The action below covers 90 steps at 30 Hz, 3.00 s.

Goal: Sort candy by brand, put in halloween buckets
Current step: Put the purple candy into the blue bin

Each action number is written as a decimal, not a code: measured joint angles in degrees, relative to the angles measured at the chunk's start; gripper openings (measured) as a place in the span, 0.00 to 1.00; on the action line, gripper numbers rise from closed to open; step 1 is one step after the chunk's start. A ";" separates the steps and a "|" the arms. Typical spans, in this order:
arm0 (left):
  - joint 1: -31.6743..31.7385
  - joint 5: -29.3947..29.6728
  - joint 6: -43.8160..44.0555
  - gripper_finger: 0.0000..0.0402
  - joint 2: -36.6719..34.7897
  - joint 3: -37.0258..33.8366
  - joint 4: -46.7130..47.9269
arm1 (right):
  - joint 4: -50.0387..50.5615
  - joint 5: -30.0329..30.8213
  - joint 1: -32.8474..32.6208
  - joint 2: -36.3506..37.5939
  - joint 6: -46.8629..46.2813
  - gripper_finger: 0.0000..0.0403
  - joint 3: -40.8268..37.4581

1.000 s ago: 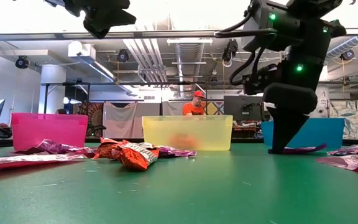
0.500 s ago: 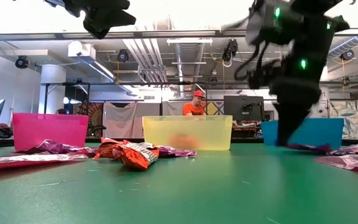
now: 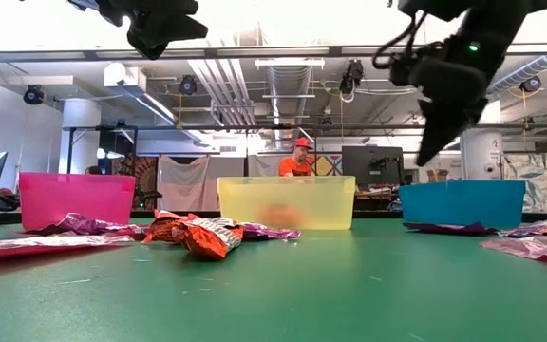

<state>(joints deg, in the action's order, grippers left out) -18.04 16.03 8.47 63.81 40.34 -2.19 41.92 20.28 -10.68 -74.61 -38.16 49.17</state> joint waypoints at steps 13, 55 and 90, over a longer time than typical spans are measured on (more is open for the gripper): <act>0.02 0.00 0.00 0.42 0.02 -0.11 0.13 | -8.10 -8.55 -3.20 -6.07 21.94 0.40 -5.70; 0.02 0.11 -0.44 0.42 0.02 -0.37 -0.29 | -18.99 -16.09 -2.84 -7.36 8.14 0.02 -6.01; 0.02 0.11 -0.46 0.42 0.02 -0.37 -1.05 | -26.42 -6.17 -1.05 -19.87 5.82 0.68 -9.81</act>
<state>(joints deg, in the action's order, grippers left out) -18.02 16.14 8.01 63.83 39.97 -3.24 15.50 14.11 -11.73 -94.48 -32.34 39.36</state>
